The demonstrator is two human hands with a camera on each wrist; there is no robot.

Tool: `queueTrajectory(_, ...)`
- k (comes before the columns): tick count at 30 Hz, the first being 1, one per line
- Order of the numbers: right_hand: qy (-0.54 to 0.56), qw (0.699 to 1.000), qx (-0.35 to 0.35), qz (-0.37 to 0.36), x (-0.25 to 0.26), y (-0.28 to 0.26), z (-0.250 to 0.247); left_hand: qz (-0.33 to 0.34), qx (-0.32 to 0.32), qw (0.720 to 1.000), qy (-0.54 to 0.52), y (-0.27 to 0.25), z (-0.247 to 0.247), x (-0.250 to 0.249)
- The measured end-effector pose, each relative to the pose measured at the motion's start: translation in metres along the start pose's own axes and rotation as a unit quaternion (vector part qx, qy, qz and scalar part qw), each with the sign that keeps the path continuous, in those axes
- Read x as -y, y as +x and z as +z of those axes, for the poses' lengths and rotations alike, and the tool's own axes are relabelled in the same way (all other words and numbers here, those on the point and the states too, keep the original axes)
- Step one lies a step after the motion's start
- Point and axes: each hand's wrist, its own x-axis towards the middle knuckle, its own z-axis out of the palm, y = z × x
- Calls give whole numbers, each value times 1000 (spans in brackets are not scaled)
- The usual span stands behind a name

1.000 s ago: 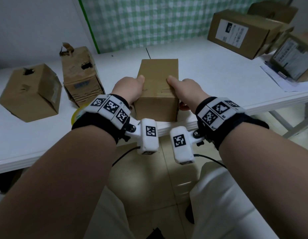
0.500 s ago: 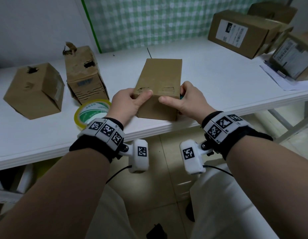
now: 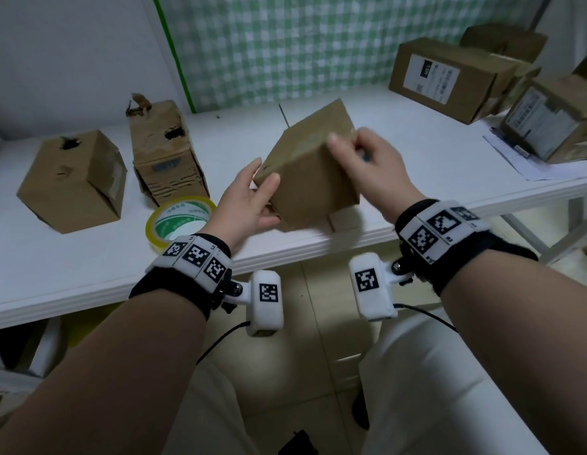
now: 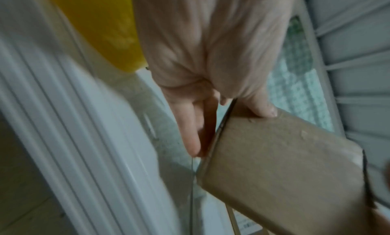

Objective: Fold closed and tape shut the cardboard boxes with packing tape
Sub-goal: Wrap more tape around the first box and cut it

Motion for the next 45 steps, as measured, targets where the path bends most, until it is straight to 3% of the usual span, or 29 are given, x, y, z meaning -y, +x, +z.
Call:
queueTrajectory(2,24,999,-25,-23,20,6,-6,-47,33,994,-92,-2,1,-2)
queueTrajectory(4,22,998,-5,-50,36,7,-9,-95,42,985,-140,-2,-1,-4)
queueTrajectory(8,14,997,40,-61,45,3,-6,-142,-43,988,-50,-6,-5,-15)
queueTrajectory(10,20,998,33,-42,41,3,-5,-116,-79,989,-42,-10,-5,-25)
queueTrajectory(13,7,1000,31,0,34,3,-5,-71,-79,994,-39,-12,-5,-40)
queueTrajectory(15,21,999,28,31,31,2,-5,-20,-62,995,81,-6,-6,-46)
queueTrajectory(19,67,995,7,75,29,2,-7,7,-23,948,318,6,-1,-50)
queueTrajectory(26,51,995,-7,88,21,3,-21,58,-68,923,375,29,-7,-47)
queueTrajectory(35,35,984,-52,166,5,14,-20,89,-46,955,279,19,-21,-44)
queueTrajectory(40,-1,984,-46,171,11,12,-15,50,0,981,187,8,-36,-44)
queueTrajectory(45,32,984,-51,165,10,10,-10,52,-6,986,160,-2,-35,-49)
